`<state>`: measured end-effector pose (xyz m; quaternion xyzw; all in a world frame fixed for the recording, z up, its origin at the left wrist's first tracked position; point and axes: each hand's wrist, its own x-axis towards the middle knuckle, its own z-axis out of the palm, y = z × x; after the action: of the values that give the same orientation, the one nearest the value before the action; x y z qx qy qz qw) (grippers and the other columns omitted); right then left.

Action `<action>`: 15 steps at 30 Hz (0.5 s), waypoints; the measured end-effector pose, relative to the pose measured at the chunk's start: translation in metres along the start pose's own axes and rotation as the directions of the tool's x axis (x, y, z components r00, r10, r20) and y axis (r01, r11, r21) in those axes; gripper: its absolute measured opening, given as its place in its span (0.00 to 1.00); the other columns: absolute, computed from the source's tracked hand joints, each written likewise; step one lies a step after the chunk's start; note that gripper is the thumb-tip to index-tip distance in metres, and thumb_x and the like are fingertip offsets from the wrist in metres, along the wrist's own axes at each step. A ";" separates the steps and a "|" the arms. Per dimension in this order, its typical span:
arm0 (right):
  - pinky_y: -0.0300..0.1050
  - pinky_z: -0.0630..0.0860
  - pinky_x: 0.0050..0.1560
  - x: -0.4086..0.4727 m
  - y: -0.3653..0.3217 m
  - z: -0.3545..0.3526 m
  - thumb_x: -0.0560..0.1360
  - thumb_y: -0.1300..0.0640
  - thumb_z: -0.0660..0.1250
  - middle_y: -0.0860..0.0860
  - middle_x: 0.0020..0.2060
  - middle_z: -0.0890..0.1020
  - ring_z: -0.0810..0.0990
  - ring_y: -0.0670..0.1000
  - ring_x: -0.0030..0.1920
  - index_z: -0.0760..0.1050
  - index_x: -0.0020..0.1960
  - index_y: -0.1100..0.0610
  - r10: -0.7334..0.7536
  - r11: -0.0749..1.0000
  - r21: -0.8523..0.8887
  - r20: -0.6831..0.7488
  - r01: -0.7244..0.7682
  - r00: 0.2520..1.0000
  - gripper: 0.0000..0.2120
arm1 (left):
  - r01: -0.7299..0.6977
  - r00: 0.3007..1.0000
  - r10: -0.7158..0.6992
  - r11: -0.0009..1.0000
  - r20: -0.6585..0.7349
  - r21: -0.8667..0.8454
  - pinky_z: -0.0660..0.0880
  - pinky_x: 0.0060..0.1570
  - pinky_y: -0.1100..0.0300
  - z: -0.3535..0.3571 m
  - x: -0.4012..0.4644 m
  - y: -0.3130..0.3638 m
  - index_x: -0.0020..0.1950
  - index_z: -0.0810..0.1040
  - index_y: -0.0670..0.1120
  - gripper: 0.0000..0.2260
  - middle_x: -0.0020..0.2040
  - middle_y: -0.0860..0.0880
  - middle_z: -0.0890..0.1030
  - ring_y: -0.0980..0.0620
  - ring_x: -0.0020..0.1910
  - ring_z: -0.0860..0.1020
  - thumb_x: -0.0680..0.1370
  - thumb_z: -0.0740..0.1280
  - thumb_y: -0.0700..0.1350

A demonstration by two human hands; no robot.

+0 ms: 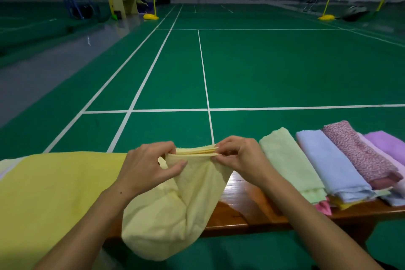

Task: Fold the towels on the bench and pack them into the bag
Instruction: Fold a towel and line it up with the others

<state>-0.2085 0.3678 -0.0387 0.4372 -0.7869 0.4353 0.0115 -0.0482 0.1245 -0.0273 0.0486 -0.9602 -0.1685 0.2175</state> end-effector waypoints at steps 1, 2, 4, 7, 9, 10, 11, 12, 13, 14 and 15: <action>0.46 0.82 0.49 0.002 -0.006 -0.003 0.73 0.56 0.81 0.46 0.44 0.86 0.83 0.45 0.43 0.89 0.47 0.53 -0.042 0.997 -0.068 -0.023 0.040 0.999 0.04 | -0.012 0.999 0.014 0.999 -0.047 0.030 0.78 0.34 0.53 -0.004 0.004 0.003 0.45 0.76 0.56 0.19 0.42 0.60 0.81 0.59 0.39 0.78 0.76 0.65 0.71; 0.48 0.81 0.46 0.004 -0.013 -0.008 0.74 0.55 0.80 0.46 0.42 0.85 0.82 0.45 0.40 0.88 0.47 0.53 -0.083 0.989 -0.130 -0.043 0.077 0.996 0.04 | -0.014 0.997 0.017 0.999 -0.077 0.031 0.78 0.35 0.53 -0.009 0.008 0.007 0.46 0.77 0.56 0.19 0.43 0.60 0.81 0.60 0.40 0.78 0.76 0.65 0.71; 0.51 0.80 0.44 0.009 -0.029 -0.018 0.75 0.53 0.79 0.45 0.39 0.83 0.79 0.47 0.38 0.84 0.48 0.52 -0.141 0.966 -0.230 -0.089 0.117 0.986 0.06 | -0.003 0.992 -0.007 0.997 -0.122 -0.083 0.77 0.36 0.52 -0.018 0.017 0.015 0.45 0.76 0.54 0.16 0.42 0.58 0.80 0.58 0.40 0.77 0.76 0.69 0.66; 0.49 0.75 0.42 0.018 -0.052 -0.030 0.76 0.47 0.77 0.40 0.40 0.78 0.75 0.47 0.40 0.78 0.54 0.49 -0.140 0.949 -0.308 -0.208 0.071 0.968 0.12 | 0.054 0.975 -0.131 0.922 -0.178 -0.383 0.76 0.36 0.50 -0.031 0.031 0.028 0.43 0.74 0.51 0.13 0.36 0.52 0.79 0.54 0.35 0.76 0.77 0.77 0.52; 0.50 0.74 0.45 0.024 -0.068 -0.039 0.76 0.45 0.76 0.40 0.44 0.80 0.75 0.50 0.46 0.79 0.62 0.47 -0.130 0.947 -0.319 -0.271 0.038 0.954 0.16 | 0.032 0.960 -0.178 0.836 -0.217 -0.547 0.73 0.37 0.52 -0.044 0.040 0.040 0.46 0.75 0.48 0.11 0.36 0.47 0.81 0.51 0.34 0.76 0.76 0.78 0.46; 0.51 0.74 0.48 0.027 -0.078 -0.046 0.77 0.45 0.75 0.41 0.46 0.82 0.74 0.51 0.48 0.80 0.63 0.48 -0.163 0.952 -0.299 -0.304 0.068 0.939 0.17 | -0.003 0.949 -0.194 0.784 -0.250 -0.621 0.74 0.38 0.50 -0.054 0.043 0.048 0.50 0.76 0.47 0.11 0.37 0.43 0.82 0.48 0.35 0.77 0.76 0.78 0.42; 0.48 0.73 0.51 0.029 -0.087 -0.052 0.77 0.46 0.74 0.42 0.47 0.83 0.74 0.51 0.50 0.82 0.62 0.49 -0.209 0.956 -0.268 -0.347 0.117 0.914 0.15 | -0.047 0.932 -0.214 0.729 -0.292 -0.683 0.76 0.39 0.47 -0.064 0.046 0.056 0.54 0.77 0.46 0.13 0.39 0.41 0.84 0.42 0.36 0.79 0.76 0.79 0.40; 0.44 0.72 0.53 0.030 -0.095 -0.060 0.78 0.48 0.73 0.41 0.47 0.83 0.74 0.50 0.50 0.83 0.59 0.50 -0.239 0.962 -0.223 -0.390 0.160 0.889 0.12 | -0.083 0.914 -0.239 0.681 -0.328 -0.727 0.79 0.41 0.45 -0.073 0.049 0.062 0.59 0.77 0.45 0.16 0.41 0.40 0.86 0.37 0.38 0.82 0.76 0.79 0.38; 0.41 0.71 0.54 0.031 -0.101 -0.066 0.78 0.49 0.73 0.40 0.47 0.83 0.75 0.49 0.51 0.84 0.56 0.50 -0.230 0.971 -0.157 -0.411 0.180 0.882 0.08 | -0.098 0.899 -0.271 0.640 -0.343 -0.762 0.81 0.44 0.46 -0.081 0.051 0.067 0.62 0.78 0.45 0.18 0.43 0.41 0.87 0.38 0.40 0.84 0.75 0.79 0.37; 0.39 0.72 0.53 0.032 -0.105 -0.070 0.78 0.50 0.74 0.39 0.46 0.83 0.77 0.48 0.50 0.83 0.54 0.50 -0.188 0.982 -0.068 -0.399 0.175 0.897 0.06 | -0.097 0.893 -0.298 0.603 -0.337 -0.792 0.83 0.48 0.49 -0.086 0.052 0.069 0.62 0.79 0.44 0.18 0.45 0.43 0.88 0.44 0.42 0.85 0.74 0.79 0.36; 0.39 0.73 0.51 0.032 -0.106 -0.071 0.79 0.51 0.74 0.40 0.45 0.83 0.79 0.47 0.48 0.82 0.53 0.50 -0.132 0.989 0.021 -0.365 0.149 0.921 0.05 | -0.092 0.894 -0.312 0.576 -0.322 -0.813 0.82 0.50 0.52 -0.088 0.053 0.070 0.59 0.81 0.43 0.16 0.46 0.46 0.89 0.48 0.44 0.86 0.74 0.79 0.37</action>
<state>-0.1798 0.3706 0.0897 0.4047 -0.7271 0.5255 0.1772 -0.0592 0.1543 0.0926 0.0411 -0.6972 -0.5860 0.4108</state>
